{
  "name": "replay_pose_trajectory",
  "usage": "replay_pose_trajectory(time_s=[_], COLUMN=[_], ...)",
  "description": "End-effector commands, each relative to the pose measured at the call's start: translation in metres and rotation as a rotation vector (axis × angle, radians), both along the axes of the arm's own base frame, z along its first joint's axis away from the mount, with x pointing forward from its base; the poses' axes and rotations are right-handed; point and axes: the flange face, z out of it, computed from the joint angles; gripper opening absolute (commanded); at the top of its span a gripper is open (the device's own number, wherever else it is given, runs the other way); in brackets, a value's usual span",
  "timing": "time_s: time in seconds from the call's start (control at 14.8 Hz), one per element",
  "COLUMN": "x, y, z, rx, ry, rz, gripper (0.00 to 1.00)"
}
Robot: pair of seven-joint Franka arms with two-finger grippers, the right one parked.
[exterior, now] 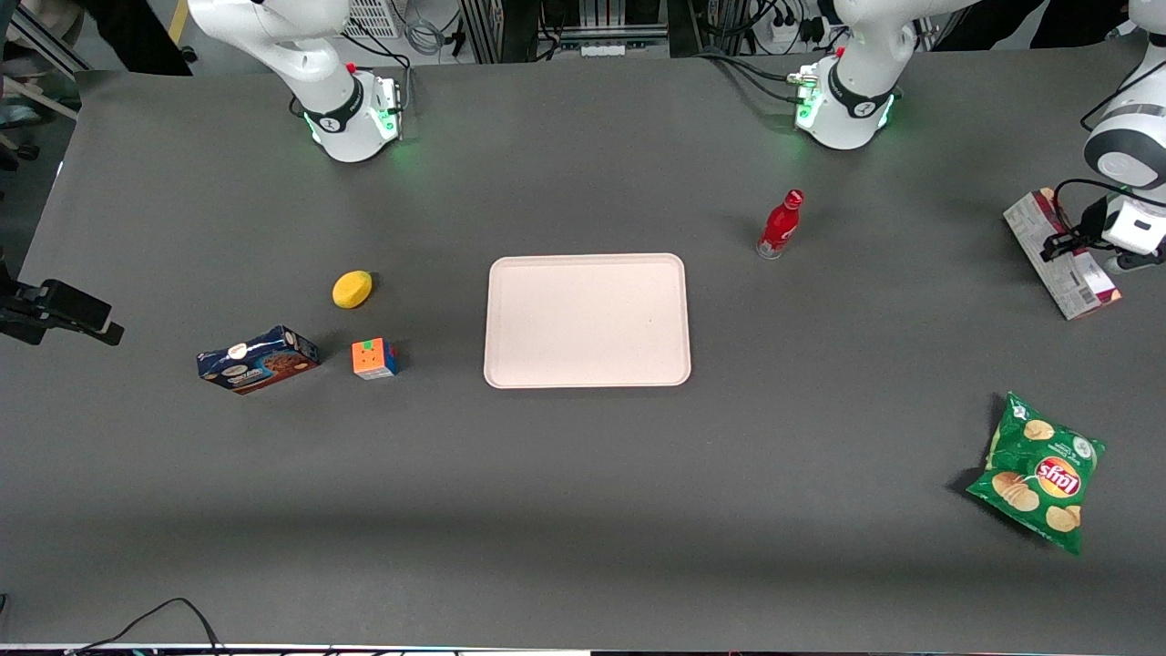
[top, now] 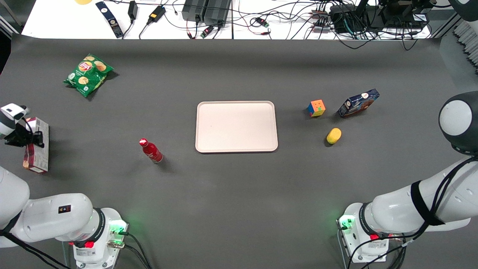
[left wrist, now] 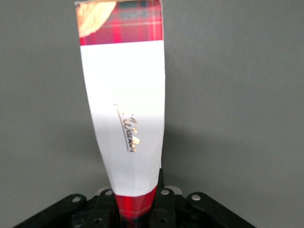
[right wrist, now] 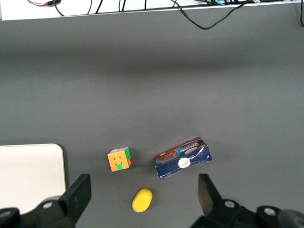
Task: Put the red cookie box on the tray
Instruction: 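Lift the cookie box upright with the left gripper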
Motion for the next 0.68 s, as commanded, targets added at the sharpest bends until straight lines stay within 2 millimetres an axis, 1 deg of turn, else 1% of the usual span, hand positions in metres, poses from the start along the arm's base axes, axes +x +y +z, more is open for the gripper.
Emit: replay_pose_trajectory(time_s=[0.0,0.07,0.2,0.34,0.61], x=[0.043,0.052,0.072,0.084,0.109], y=[0.003,0.006,0.004,0.005,0.016], z=[0.028,0.040,0.067,0.095,0.189], rx=[0.031,0.031,0.014,-0.006,0.050], ry=[-0.048,-0.056,-0.060,-0.054,-0.046], rz=[-0.073,-0.085,-0.123,-0.151,-0.251], gripper=[0.17,0.17,0.17,0.18,0.18])
